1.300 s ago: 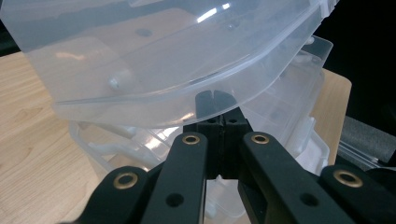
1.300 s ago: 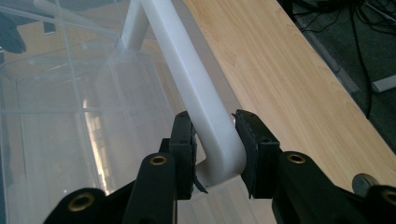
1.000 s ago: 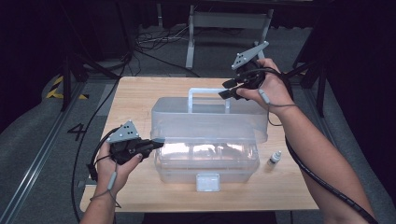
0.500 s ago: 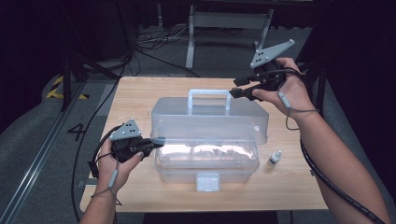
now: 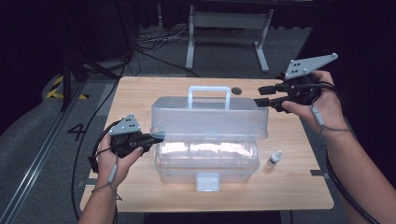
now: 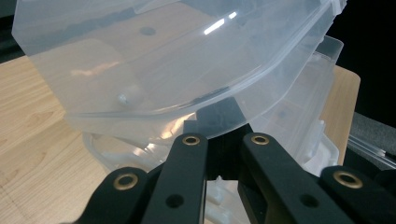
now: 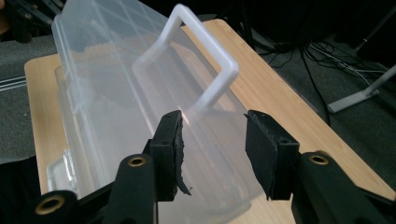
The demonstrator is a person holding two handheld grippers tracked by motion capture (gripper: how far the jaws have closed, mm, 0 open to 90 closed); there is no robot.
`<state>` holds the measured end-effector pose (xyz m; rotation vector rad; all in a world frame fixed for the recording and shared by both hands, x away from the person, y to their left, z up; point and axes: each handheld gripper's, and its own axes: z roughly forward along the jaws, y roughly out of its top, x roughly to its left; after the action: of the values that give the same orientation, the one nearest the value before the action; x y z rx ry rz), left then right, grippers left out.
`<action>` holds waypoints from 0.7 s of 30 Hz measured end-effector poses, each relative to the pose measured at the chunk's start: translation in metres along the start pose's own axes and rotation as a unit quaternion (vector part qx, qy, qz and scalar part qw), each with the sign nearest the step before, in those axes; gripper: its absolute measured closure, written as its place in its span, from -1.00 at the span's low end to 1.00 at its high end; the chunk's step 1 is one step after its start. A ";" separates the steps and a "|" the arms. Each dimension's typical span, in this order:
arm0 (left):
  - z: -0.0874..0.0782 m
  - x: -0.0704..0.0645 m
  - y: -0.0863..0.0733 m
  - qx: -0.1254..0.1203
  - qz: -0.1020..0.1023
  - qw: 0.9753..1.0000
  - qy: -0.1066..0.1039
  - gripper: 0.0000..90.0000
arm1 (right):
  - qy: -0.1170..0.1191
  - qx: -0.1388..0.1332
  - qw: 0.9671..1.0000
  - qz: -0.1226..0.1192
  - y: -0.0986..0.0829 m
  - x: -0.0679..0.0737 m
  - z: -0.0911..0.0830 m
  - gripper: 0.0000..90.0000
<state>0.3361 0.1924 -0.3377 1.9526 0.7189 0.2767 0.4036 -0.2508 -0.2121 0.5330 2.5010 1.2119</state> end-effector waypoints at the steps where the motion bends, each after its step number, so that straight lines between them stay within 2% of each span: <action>1: 0.000 0.000 0.001 0.001 0.001 1.000 0.000 1.00 | -0.002 -0.001 1.000 0.005 -0.008 0.001 -0.004 0.27; 7: 0.000 0.000 0.001 0.001 -0.002 1.000 0.000 1.00 | -0.009 -0.008 1.000 0.016 -0.028 0.004 -0.017 0.29; 13: 0.000 0.001 0.001 0.001 -0.004 1.000 -0.002 1.00 | -0.017 -0.014 0.999 0.033 -0.057 0.012 -0.034 0.29; 14: 0.000 0.001 0.001 0.001 -0.004 1.000 -0.002 1.00 | -0.017 -0.014 0.999 0.033 -0.057 0.012 -0.034 0.29; 16: 0.000 0.000 0.002 0.000 -0.005 1.000 0.000 1.00 | -0.017 -0.016 0.999 0.041 -0.070 0.018 -0.038 0.30; 17: 0.000 0.000 0.002 0.000 -0.005 1.000 0.001 1.00 | -0.017 -0.016 0.999 0.041 -0.070 0.018 -0.038 0.30; 21: 0.000 0.000 0.003 -0.002 -0.005 1.000 0.003 1.00 | -0.015 -0.021 0.998 0.052 -0.089 0.026 -0.039 0.31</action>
<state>0.3373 0.1915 -0.3355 1.9447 0.7322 0.2777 0.3470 -0.3163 -0.2630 0.6726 2.4434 1.2815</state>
